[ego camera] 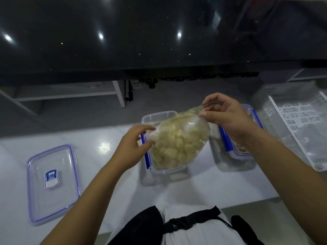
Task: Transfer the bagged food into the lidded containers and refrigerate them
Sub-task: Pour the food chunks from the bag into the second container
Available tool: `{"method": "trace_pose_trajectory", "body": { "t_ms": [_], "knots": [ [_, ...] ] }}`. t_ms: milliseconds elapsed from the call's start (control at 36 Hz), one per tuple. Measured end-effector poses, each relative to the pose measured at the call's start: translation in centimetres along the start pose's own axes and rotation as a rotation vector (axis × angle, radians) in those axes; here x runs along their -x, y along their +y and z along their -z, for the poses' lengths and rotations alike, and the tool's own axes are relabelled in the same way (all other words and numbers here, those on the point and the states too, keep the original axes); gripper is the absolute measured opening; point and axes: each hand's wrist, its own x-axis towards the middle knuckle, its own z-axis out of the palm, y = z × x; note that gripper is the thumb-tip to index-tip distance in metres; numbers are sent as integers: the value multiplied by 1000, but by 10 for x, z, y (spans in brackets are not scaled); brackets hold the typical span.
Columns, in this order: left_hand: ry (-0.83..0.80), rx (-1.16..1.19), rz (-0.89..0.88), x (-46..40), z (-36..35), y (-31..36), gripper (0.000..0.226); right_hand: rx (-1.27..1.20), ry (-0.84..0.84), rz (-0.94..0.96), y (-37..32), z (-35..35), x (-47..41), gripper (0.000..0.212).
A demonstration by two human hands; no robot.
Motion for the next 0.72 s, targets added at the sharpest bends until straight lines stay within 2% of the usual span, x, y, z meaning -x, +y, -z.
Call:
{"method": "trace_pose_trajectory", "body": {
  "t_ms": [56,111,306,389,444,556,667,722],
  "knots": [
    [26,-23,-40,-13,9,10,33,30,-24,22,-2,-3,0,26],
    [-23,-7,-58,-31,17,24,34,67,-53,35,-3,-6,1,26],
    [-463,144,-18,-104,-1,77,39,136,-141,74,-4,-19,5,29],
    [-740,278,8,-123,-11,88,35,162,-170,106,-3,-24,6,30],
    [-826,251,-6,-129,-13,91,32,184,-175,122,-1,-27,7,31],
    [-744,180,-62,-139,-12,87,18,174,-89,161,9,-26,13,30],
    [-588,298,-45,-135,-7,73,11,125,140,175,30,-21,27,30],
    [-472,361,-49,-130,-5,65,10,138,262,92,43,-17,31,43]
  ]
}}
